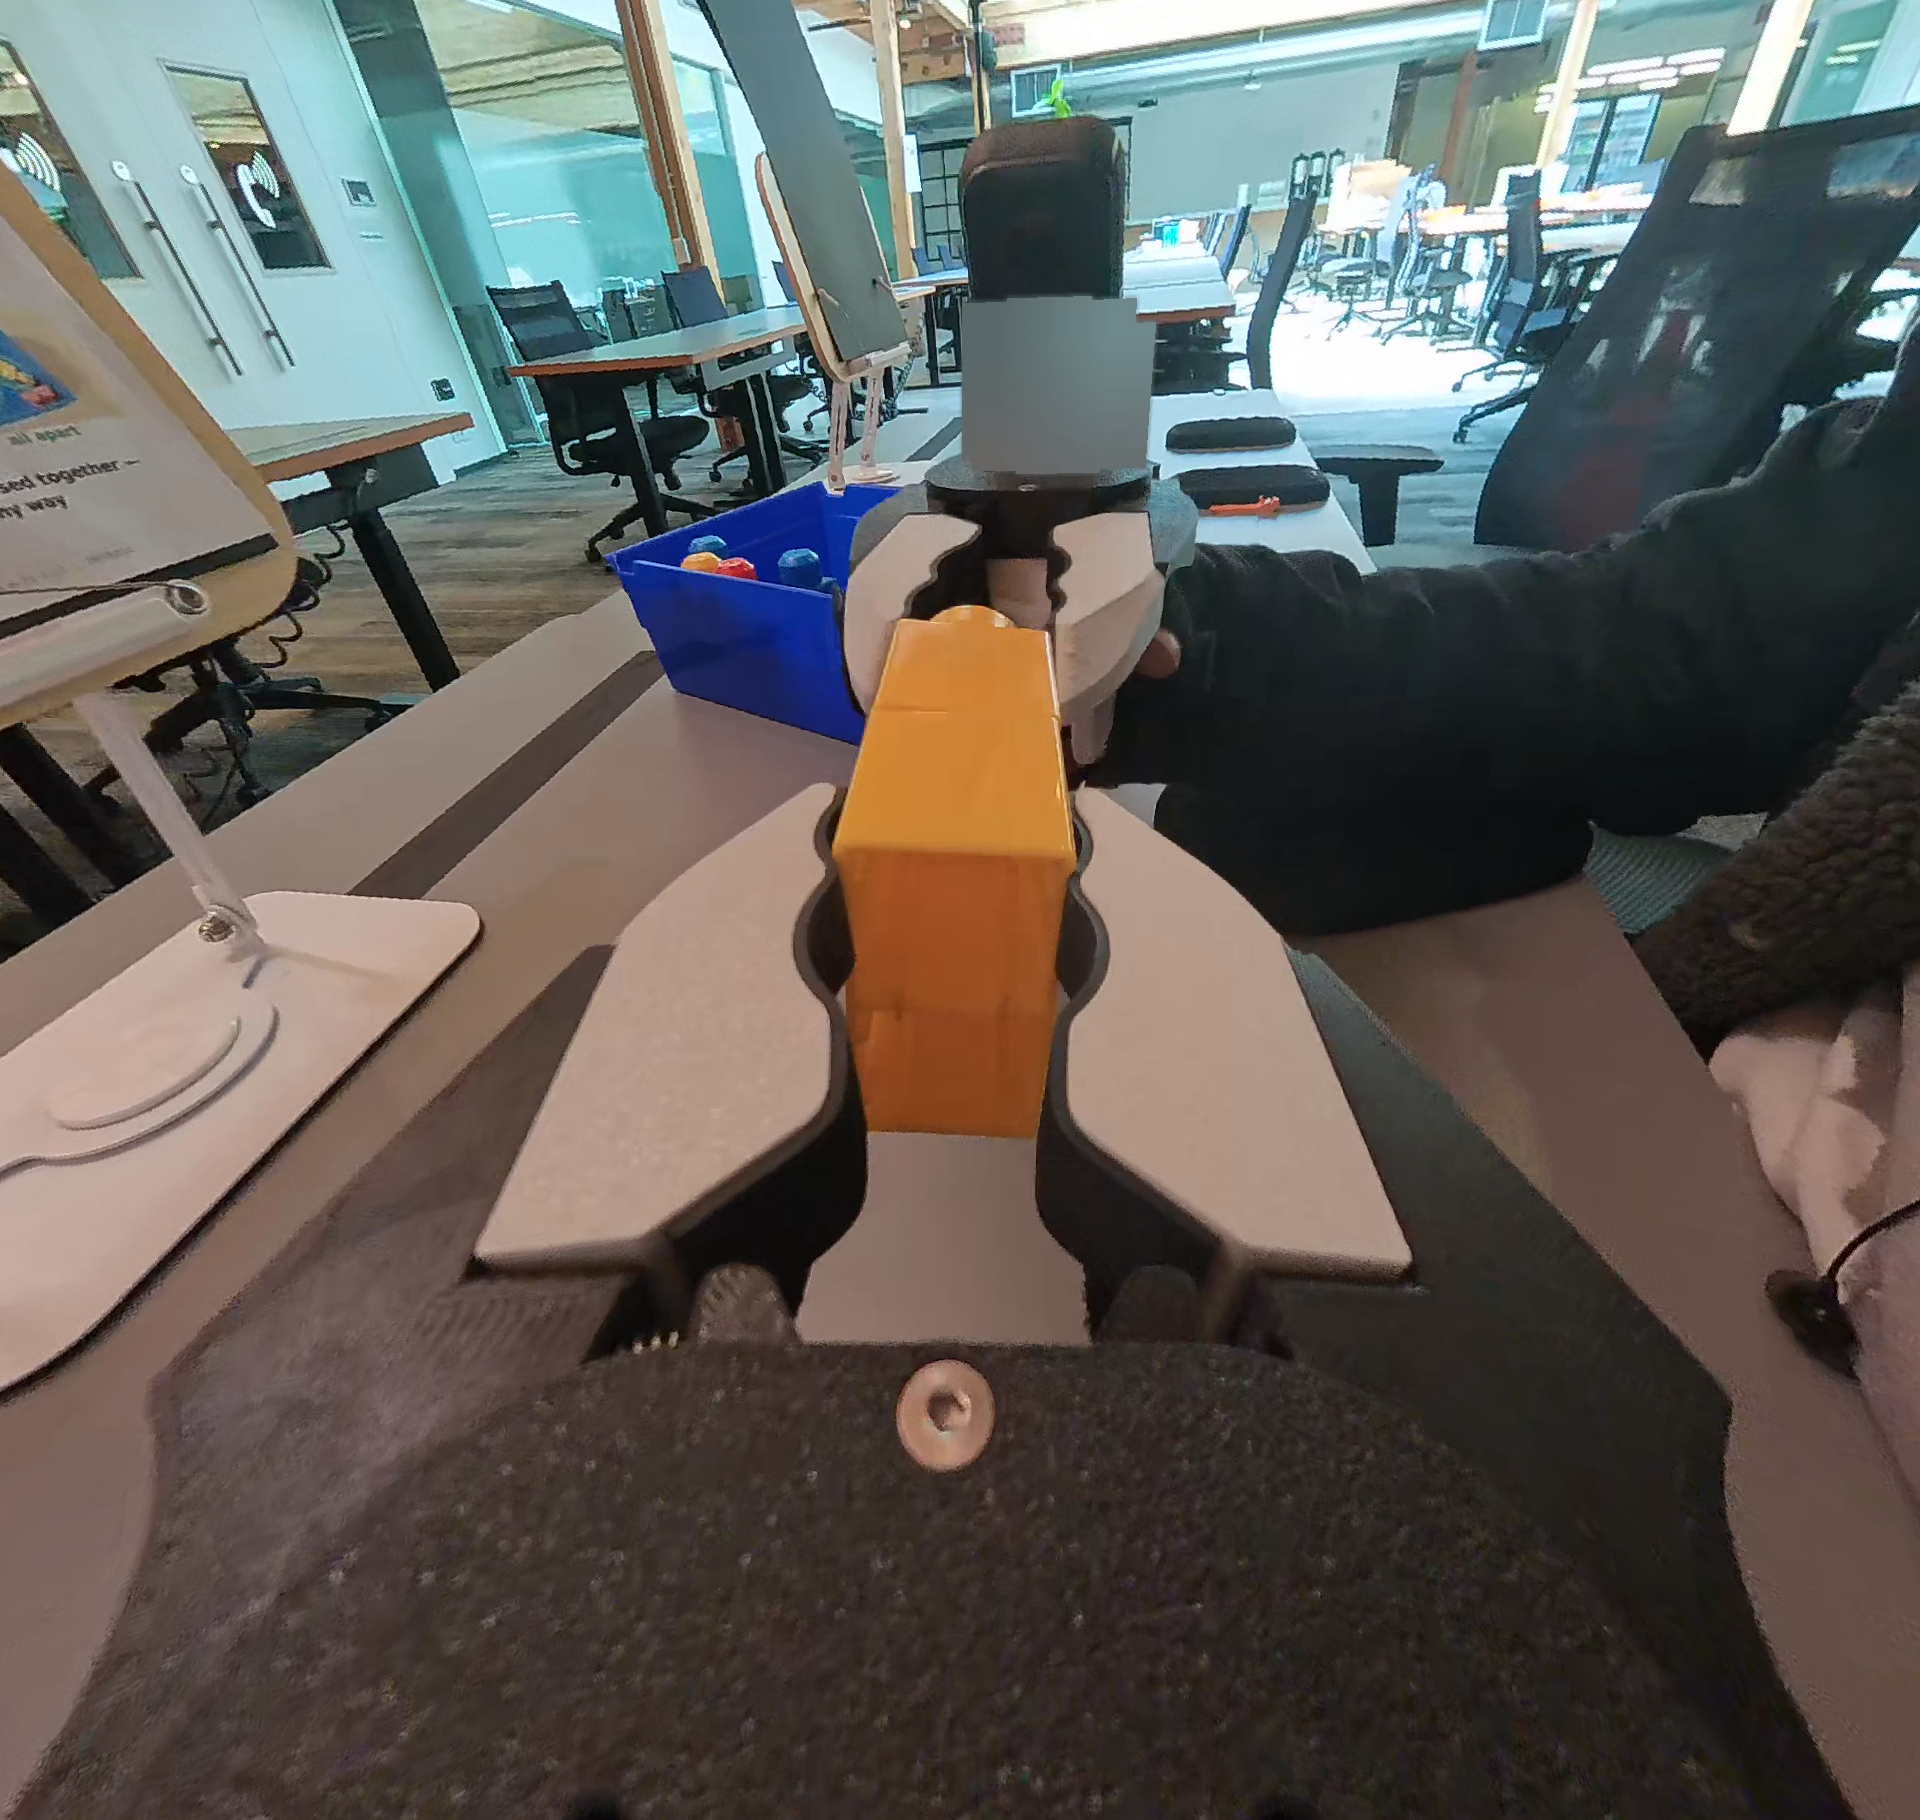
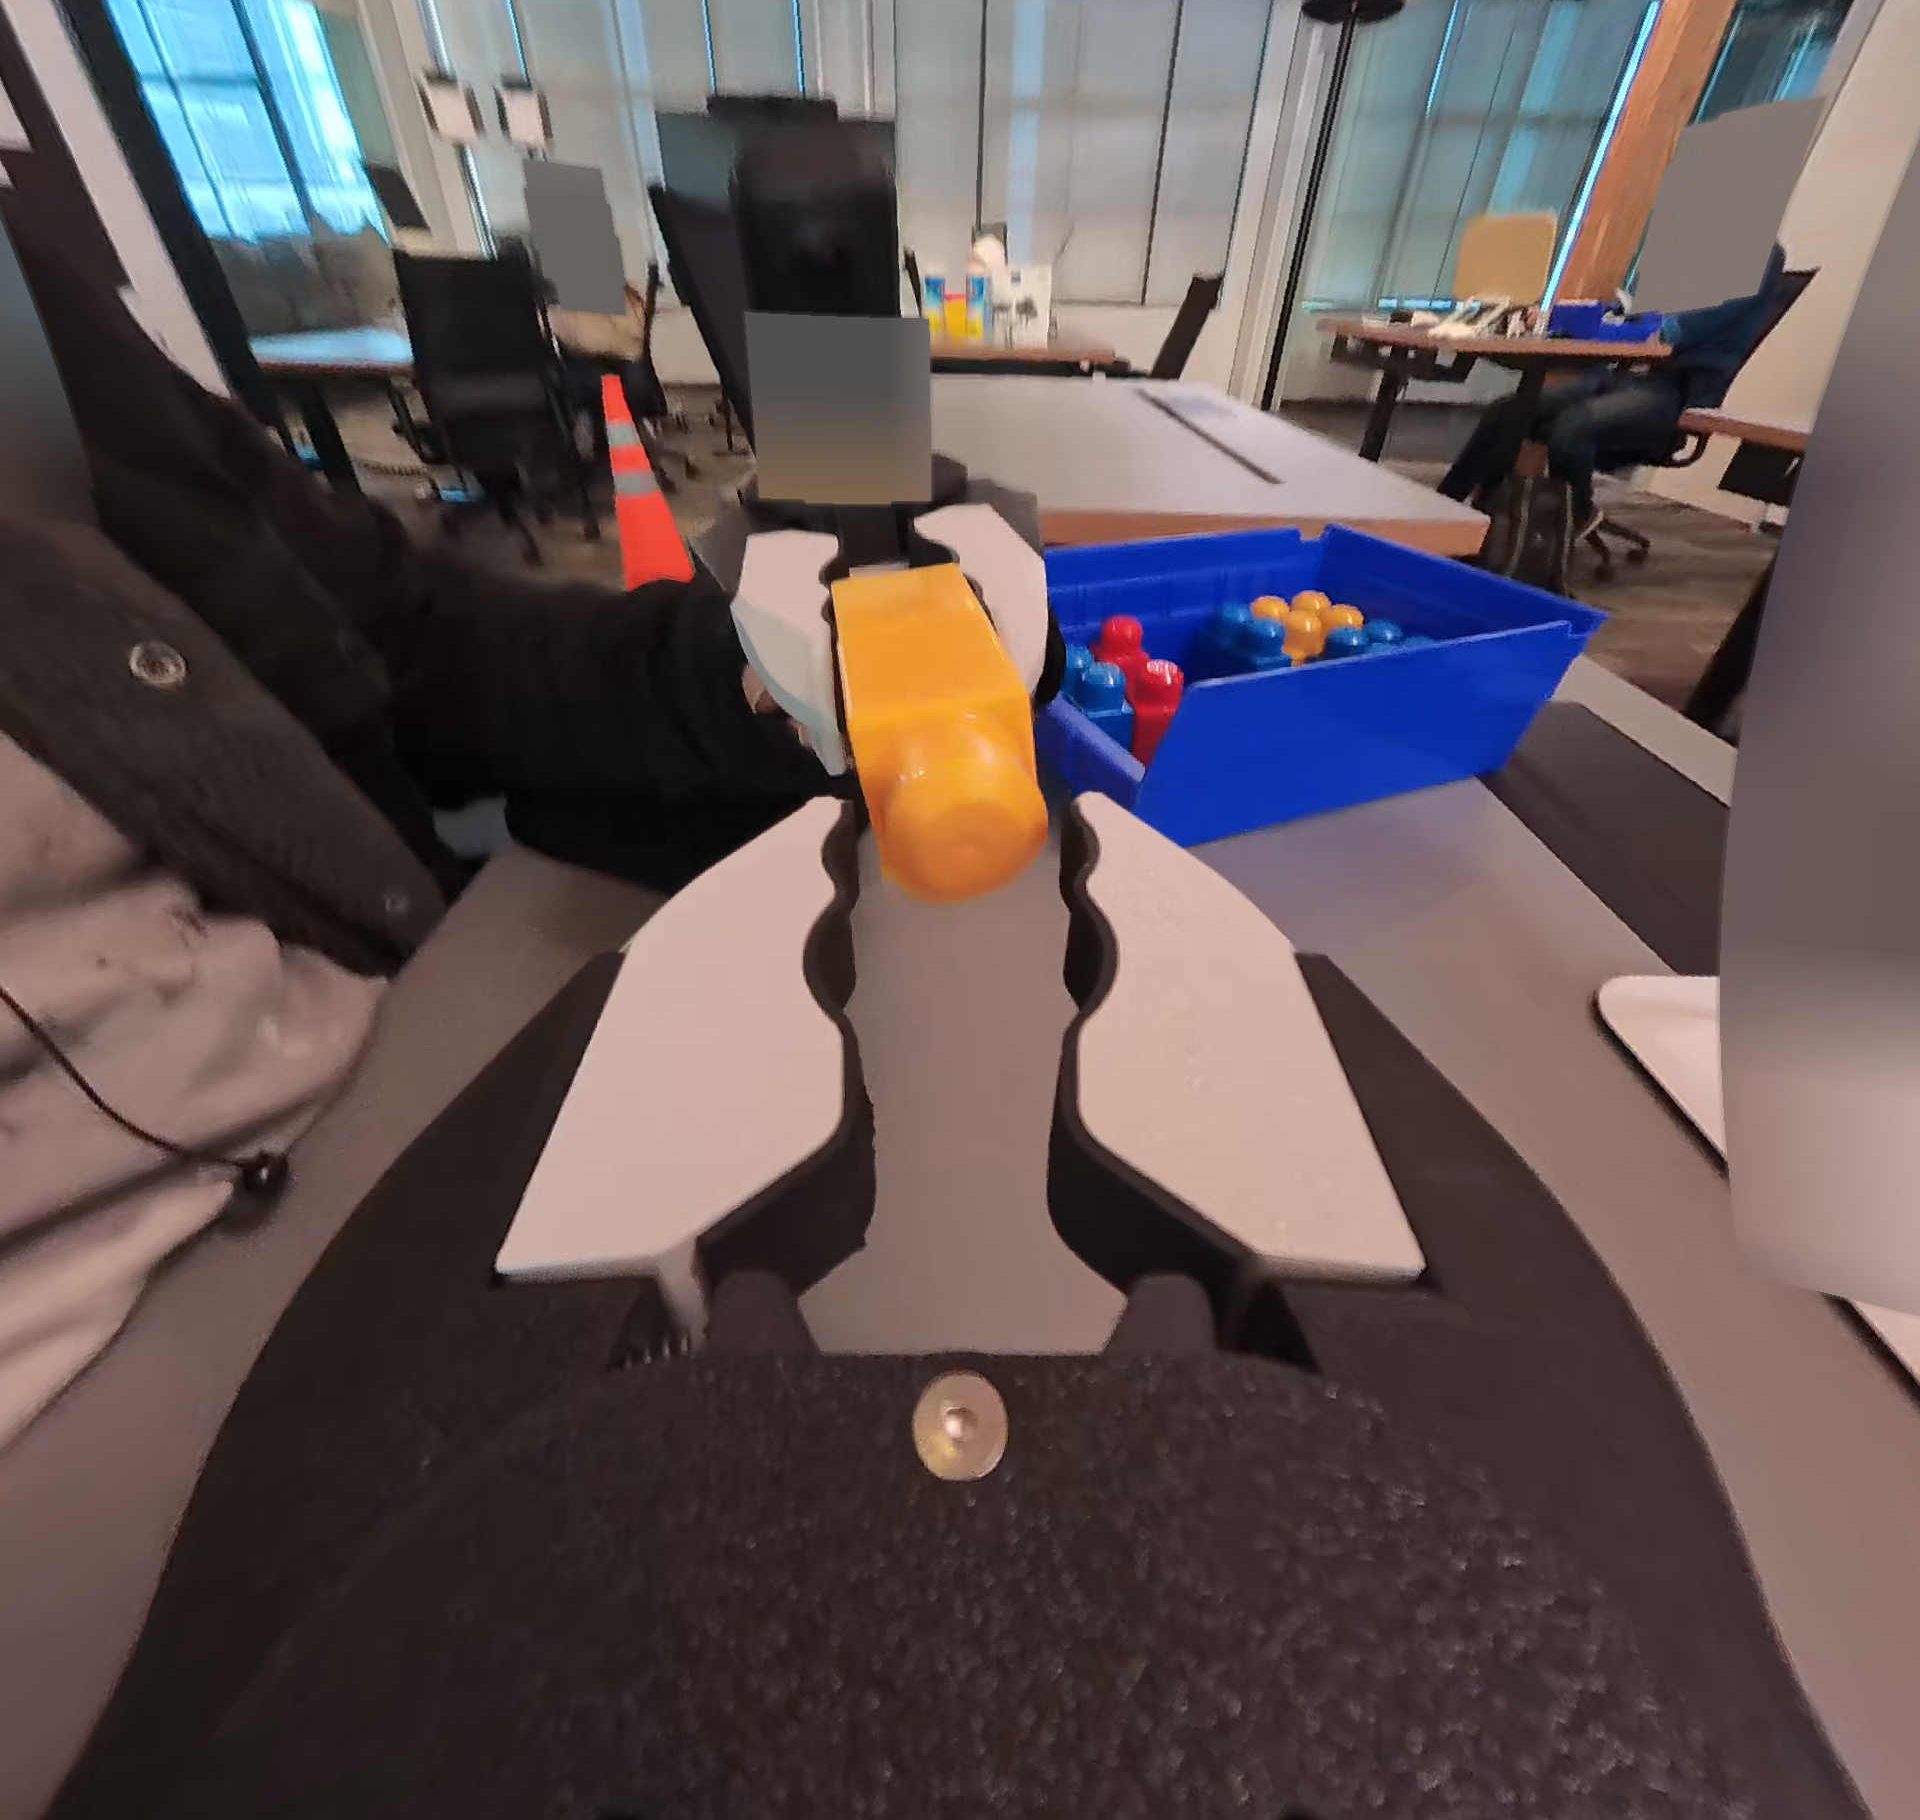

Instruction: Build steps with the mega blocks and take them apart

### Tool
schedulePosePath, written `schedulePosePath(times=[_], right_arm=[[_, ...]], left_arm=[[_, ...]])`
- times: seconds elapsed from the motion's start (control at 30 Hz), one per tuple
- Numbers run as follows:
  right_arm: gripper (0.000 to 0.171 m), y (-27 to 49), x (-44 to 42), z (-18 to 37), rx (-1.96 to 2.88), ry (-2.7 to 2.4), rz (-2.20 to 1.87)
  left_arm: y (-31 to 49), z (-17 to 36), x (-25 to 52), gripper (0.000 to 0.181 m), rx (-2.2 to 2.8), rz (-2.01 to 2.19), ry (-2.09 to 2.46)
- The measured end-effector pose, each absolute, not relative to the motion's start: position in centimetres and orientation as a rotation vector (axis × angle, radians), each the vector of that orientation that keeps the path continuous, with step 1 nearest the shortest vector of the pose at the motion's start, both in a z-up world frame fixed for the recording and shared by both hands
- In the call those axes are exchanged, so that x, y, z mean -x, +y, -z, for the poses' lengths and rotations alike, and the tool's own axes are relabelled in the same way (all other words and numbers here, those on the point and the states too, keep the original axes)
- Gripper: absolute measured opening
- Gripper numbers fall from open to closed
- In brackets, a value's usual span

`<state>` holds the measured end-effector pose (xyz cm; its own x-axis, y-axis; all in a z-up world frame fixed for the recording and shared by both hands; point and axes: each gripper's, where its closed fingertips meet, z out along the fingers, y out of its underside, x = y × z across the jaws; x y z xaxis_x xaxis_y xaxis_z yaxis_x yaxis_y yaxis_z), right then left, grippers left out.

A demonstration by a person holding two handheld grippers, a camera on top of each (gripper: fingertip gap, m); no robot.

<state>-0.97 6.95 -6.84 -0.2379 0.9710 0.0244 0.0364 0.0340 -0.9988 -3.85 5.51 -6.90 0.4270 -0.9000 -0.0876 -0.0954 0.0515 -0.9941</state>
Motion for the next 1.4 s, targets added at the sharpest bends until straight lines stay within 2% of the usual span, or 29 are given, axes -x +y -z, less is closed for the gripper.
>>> schedulePosePath(times=[0.4, 0.7, 0.93, 1.13, 1.4], right_arm=[[0.029, 6.7, -0.1, 5.3, 1.099, -1.487, -1.254], [0.029, 12.8, -8.2, -0.8, 1.206, -1.364, -0.868], [0.029, 19.5, -17.9, -3.5, 1.5, -1.359, -0.43], [0.029, 23.3, -25.6, -1.1, 1.82, -1.44, -0.195], [0.029, 25.4, -28.8, 7.1, 2.148, -1.598, -0.091]], left_arm=[[5.9, 6.5, 4.2, 0.038, 1.372, 0.708, 0.949], [7.4, 7.0, 5.5, 0.024, 1.424, 0.618, 0.894], [8.7, 8.0, 6.3, 0.0, 1.502, 0.609, 0.823], [9.0, 8.5, 6.2, 0.0, 1.517, 0.598, 0.825], [9.1, 9.2, 5.9, 0.0, 1.53, 0.57, 0.853]])
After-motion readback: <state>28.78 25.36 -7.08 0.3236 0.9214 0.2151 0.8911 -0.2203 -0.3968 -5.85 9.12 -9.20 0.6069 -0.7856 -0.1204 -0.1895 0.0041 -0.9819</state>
